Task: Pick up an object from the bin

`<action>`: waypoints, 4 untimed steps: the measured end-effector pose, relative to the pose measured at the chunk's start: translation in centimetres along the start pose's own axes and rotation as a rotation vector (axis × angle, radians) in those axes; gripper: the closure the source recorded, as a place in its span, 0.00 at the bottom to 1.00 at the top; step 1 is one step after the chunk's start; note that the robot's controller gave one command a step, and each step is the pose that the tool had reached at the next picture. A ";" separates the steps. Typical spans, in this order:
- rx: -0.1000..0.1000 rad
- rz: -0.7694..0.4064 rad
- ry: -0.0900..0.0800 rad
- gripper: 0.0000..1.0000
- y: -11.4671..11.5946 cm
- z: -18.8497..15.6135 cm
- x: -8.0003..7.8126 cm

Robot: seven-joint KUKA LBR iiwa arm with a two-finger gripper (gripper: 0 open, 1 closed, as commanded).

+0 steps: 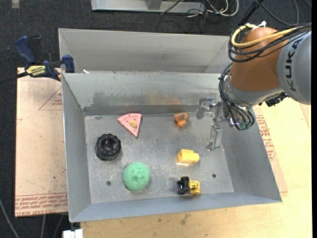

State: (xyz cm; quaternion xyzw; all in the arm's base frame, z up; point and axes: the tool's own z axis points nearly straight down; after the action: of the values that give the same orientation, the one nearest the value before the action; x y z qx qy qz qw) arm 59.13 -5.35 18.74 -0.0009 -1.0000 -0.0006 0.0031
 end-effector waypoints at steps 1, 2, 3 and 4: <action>0.001 -0.001 -0.008 0.00 0.0 -0.5 -0.2; 0.002 -0.049 -0.016 0.00 0.8 3.0 2.1; 0.000 -0.005 -0.007 0.00 1.9 7.1 3.0; -0.001 0.002 -0.006 0.00 1.9 9.1 2.9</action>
Offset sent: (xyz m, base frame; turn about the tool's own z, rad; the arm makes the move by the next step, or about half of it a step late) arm -0.0479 0.0165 -0.0716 -0.1021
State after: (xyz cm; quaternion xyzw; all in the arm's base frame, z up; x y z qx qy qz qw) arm 56.18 -3.47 9.68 -0.0017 -1.0000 -0.0010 0.0002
